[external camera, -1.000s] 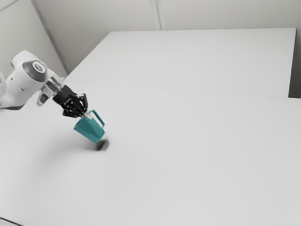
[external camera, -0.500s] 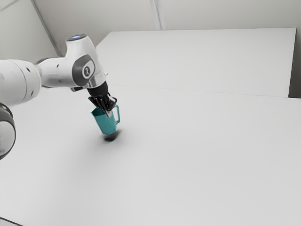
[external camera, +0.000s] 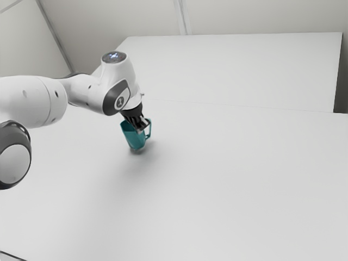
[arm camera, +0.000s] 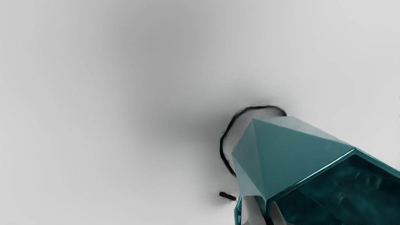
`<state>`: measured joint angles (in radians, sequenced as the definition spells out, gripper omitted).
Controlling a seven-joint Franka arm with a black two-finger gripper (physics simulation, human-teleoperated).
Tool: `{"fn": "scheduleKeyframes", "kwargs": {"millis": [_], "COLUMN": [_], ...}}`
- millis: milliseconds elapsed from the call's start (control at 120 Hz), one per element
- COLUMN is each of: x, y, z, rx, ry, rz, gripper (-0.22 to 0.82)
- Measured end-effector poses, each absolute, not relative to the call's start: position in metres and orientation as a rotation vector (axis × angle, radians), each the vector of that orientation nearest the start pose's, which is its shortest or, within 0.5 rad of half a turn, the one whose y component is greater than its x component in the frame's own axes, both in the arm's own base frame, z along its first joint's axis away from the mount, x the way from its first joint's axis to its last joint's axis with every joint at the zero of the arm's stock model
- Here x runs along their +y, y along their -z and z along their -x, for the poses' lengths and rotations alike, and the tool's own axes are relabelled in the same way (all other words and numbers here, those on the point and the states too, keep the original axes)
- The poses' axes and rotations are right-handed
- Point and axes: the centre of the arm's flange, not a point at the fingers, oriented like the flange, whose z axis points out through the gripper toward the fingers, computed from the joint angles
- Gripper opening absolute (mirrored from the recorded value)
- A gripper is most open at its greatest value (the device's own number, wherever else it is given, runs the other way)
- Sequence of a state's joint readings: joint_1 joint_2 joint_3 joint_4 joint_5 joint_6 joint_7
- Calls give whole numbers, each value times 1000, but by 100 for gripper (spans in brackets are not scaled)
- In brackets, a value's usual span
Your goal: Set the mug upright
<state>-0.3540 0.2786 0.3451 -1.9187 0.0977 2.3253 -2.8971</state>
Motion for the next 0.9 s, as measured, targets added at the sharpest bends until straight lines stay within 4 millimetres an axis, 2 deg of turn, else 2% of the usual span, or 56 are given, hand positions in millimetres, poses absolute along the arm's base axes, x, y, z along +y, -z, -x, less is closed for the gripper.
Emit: {"fn": "scheduleKeyframes", "kwargs": {"millis": [117,375,542,625,750,900], "x": [-19,-21,-19,-18,-17,-10], "y": [-370,-357,-360,-364,-381,-413], "z": [-629,-636,-637,-637,-635,-628], "rx": [2932,2905,2894,2887,2868,2861], "ry": [-278,-264,-261,-259,-249,-224], "rz": [-507,-487,-480,-476,-464,-438], "gripper": [-18,-18,18,32,45,53]}}
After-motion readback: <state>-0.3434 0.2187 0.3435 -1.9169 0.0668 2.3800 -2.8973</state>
